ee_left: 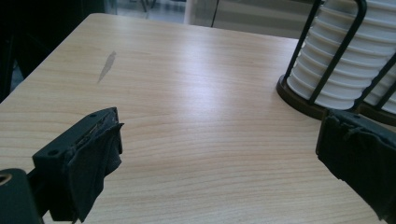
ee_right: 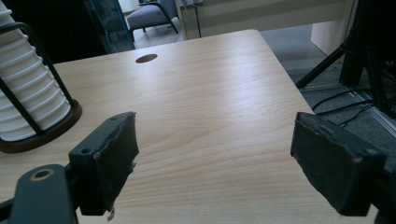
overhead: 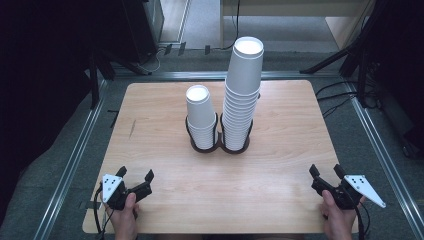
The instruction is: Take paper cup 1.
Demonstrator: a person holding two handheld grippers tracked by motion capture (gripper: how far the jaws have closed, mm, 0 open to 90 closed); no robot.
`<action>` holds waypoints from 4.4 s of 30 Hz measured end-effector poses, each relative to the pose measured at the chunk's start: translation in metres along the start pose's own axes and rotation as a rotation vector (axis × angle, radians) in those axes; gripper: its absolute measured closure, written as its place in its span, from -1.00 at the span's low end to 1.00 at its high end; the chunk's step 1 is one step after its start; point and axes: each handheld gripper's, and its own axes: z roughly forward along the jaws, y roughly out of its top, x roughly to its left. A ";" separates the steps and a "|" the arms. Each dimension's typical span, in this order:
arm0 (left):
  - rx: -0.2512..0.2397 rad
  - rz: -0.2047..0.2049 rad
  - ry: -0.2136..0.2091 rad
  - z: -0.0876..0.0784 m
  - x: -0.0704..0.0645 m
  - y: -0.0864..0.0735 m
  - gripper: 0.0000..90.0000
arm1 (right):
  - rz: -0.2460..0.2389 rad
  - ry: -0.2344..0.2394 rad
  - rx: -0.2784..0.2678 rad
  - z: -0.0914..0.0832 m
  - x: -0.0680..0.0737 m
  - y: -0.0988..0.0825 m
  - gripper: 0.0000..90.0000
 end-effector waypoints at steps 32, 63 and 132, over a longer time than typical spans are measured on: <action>0.005 0.112 -0.170 0.009 -0.078 0.030 -1.00 | -0.044 0.120 -0.109 -0.020 0.066 0.080 -0.71; 0.001 0.167 -0.345 0.046 -0.155 0.056 -0.99 | -0.172 0.338 -0.087 0.008 0.171 0.125 -0.97; -0.131 0.201 -0.208 0.133 -0.259 0.102 -0.79 | -0.175 0.294 -0.061 0.102 0.252 0.215 -0.78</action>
